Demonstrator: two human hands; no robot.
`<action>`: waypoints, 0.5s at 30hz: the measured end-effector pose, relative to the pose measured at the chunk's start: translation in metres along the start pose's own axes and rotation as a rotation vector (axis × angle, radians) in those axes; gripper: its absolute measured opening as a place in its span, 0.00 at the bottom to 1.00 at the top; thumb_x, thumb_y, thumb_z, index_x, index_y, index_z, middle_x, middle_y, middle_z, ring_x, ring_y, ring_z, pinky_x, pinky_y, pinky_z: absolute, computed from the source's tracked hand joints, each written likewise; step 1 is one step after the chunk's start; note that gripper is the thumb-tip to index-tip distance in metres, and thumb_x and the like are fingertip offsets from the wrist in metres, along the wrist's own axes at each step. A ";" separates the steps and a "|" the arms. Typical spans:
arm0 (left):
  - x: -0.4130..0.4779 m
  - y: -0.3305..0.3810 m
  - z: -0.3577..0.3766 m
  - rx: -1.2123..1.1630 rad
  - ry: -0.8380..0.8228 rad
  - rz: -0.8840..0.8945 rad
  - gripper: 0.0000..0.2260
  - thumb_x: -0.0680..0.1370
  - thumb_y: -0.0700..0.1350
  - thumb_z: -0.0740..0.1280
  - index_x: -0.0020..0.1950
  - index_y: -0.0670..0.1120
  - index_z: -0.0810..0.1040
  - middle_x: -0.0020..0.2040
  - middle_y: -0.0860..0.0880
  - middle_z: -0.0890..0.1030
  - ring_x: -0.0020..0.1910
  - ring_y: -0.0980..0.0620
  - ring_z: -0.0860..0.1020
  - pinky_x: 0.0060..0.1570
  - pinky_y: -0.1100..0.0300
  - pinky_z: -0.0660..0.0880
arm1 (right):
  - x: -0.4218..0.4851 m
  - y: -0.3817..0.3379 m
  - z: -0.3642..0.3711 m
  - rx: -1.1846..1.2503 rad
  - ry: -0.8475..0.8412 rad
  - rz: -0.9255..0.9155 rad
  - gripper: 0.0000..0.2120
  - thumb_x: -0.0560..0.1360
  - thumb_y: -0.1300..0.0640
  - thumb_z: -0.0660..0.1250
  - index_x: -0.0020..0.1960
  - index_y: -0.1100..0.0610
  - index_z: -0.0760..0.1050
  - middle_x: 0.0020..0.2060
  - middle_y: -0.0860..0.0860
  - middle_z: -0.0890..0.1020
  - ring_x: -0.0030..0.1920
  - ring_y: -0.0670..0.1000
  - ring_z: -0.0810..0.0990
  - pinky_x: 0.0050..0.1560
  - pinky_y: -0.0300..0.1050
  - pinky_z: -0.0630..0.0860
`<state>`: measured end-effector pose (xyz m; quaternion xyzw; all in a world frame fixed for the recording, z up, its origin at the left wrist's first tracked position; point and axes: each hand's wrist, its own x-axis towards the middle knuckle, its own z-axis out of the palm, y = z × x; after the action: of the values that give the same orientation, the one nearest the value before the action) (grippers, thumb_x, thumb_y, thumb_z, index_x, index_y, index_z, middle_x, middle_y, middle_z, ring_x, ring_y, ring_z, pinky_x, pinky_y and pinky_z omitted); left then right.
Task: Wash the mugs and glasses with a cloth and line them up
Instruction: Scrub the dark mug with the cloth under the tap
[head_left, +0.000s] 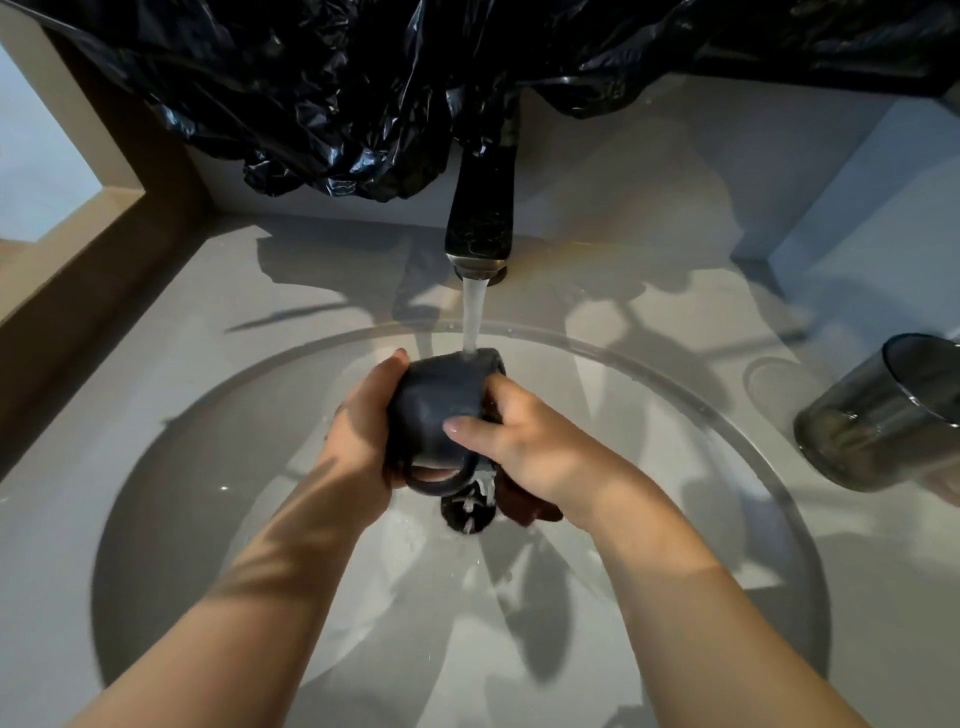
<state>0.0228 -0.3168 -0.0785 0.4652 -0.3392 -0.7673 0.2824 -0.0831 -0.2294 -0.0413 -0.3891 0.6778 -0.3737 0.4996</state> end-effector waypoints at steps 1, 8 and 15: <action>0.000 0.001 -0.001 -0.043 0.004 -0.067 0.16 0.77 0.57 0.63 0.50 0.45 0.78 0.38 0.43 0.83 0.34 0.46 0.82 0.32 0.54 0.78 | 0.000 -0.001 0.002 -0.202 0.045 -0.017 0.06 0.79 0.49 0.61 0.55 0.46 0.67 0.52 0.47 0.80 0.57 0.50 0.76 0.70 0.55 0.63; 0.000 0.007 -0.005 -0.086 -0.061 -0.234 0.17 0.77 0.59 0.61 0.46 0.47 0.78 0.29 0.45 0.82 0.24 0.49 0.80 0.20 0.59 0.75 | -0.003 0.001 -0.001 -0.776 0.232 -0.292 0.38 0.58 0.24 0.53 0.60 0.44 0.72 0.56 0.41 0.67 0.65 0.44 0.58 0.60 0.39 0.48; 0.006 0.012 -0.017 -0.043 -0.055 -0.199 0.17 0.75 0.60 0.61 0.45 0.47 0.79 0.31 0.45 0.83 0.34 0.45 0.81 0.24 0.55 0.78 | 0.008 0.014 0.001 -0.790 0.226 -0.551 0.27 0.67 0.46 0.69 0.65 0.52 0.73 0.66 0.49 0.75 0.70 0.39 0.61 0.71 0.38 0.31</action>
<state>0.0371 -0.3332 -0.0776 0.4690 -0.2826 -0.8112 0.2054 -0.0860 -0.2306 -0.0566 -0.6704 0.6896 -0.2461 0.1198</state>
